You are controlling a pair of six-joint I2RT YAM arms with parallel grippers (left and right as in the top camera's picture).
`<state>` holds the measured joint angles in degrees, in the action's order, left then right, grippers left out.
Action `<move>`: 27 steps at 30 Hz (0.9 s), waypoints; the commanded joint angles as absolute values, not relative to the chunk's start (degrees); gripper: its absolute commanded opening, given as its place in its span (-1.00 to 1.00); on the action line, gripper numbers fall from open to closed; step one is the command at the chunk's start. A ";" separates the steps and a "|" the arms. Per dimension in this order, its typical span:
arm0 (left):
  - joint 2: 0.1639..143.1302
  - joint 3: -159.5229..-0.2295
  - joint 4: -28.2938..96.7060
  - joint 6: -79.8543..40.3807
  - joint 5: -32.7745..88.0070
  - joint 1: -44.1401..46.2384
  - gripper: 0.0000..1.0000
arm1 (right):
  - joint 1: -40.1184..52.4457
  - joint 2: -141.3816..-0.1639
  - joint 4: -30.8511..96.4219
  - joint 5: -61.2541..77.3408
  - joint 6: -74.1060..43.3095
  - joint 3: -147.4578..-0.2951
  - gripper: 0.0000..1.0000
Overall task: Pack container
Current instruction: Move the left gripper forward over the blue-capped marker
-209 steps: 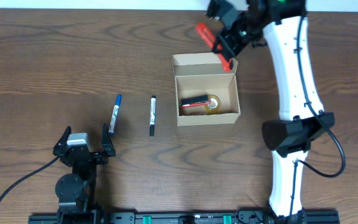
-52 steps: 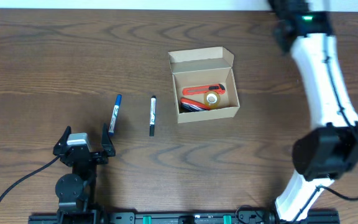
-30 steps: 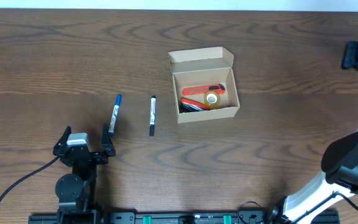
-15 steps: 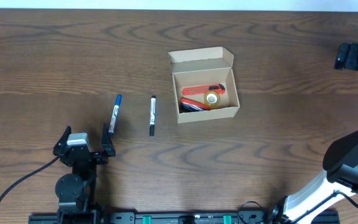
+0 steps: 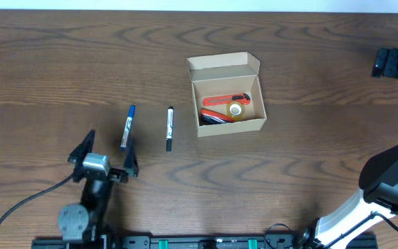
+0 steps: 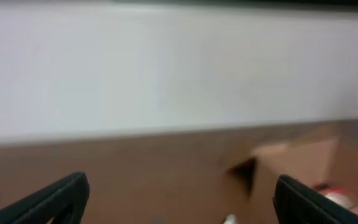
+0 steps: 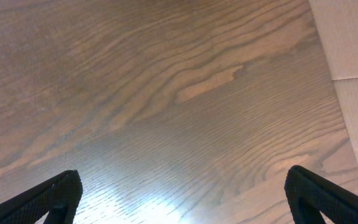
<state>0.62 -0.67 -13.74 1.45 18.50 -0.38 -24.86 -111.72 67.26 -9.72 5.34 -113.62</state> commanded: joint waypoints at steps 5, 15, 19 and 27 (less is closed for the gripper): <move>0.32 -6.74 -7.22 -1.26 26.74 -0.73 0.90 | -25.10 -112.31 67.31 -9.41 4.32 -113.45 0.99; 11.55 -34.48 23.11 10.90 13.98 -0.73 0.90 | -25.10 -112.31 67.31 -9.41 4.32 -113.45 0.98; 25.19 -48.25 33.01 11.79 9.87 -0.73 0.91 | -25.10 -112.31 67.31 -9.41 4.32 -113.45 0.98; 49.74 -66.78 41.39 11.33 13.47 -0.73 0.90 | -25.10 -112.31 67.31 -9.41 4.32 -113.45 0.98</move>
<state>45.34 -64.38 41.36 10.59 13.13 -0.38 -24.86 -111.72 67.26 -9.43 5.15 -113.60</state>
